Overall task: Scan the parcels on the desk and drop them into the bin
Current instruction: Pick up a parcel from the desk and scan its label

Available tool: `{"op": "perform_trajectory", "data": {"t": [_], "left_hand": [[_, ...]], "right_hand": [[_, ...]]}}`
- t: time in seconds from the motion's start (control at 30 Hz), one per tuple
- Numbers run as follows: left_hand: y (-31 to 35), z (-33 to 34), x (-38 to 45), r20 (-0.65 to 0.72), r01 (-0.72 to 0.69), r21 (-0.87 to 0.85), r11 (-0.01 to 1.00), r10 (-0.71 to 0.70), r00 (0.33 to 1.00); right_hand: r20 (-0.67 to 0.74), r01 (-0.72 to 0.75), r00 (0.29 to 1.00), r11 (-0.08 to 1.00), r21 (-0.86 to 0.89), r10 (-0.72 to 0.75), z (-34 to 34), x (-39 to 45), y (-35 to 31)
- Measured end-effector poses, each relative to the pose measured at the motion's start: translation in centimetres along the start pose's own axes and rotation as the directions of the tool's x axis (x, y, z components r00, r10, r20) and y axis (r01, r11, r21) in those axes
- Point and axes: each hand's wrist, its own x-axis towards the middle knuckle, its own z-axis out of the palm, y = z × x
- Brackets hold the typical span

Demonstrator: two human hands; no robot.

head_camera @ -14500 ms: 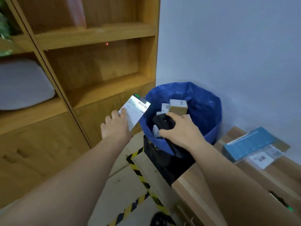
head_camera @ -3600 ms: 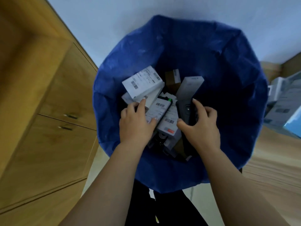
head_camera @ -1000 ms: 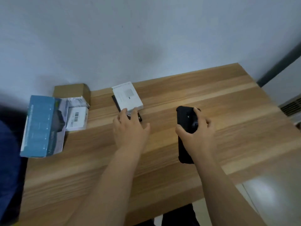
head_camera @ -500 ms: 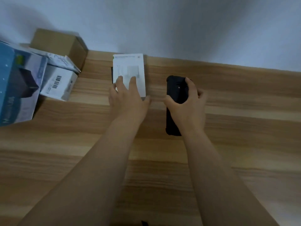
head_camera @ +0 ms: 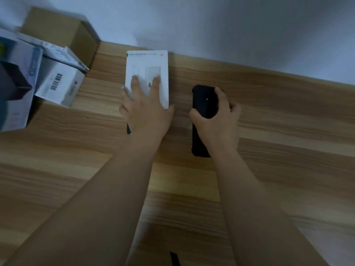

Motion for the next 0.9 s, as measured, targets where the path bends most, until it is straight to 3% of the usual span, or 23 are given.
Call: {"op": "perform_trajectory", "data": {"t": [0.37,0.53,0.9], "left_hand": [[-6.4,-3.3,-9.5,0.046,0.11,-0.02,0.994,-0.109,0.993],[-10.4,-3.9,-13.7,0.117,0.162,-0.074,0.984,-0.152,0.981],[-16.2,-4.1,-15.6,0.285,0.142,-0.354,0.924,-0.037,0.958]], "right_hand": [[0.053,0.058,0.997,0.998,0.035,-0.059,1.0,-7.7,-2.6],[0.106,-0.003,0.994,1.0,0.011,0.002,2.4,-13.5,-2.7],[0.094,0.036,0.995,0.996,-0.077,-0.029,5.3,-18.6,-4.0]]}}
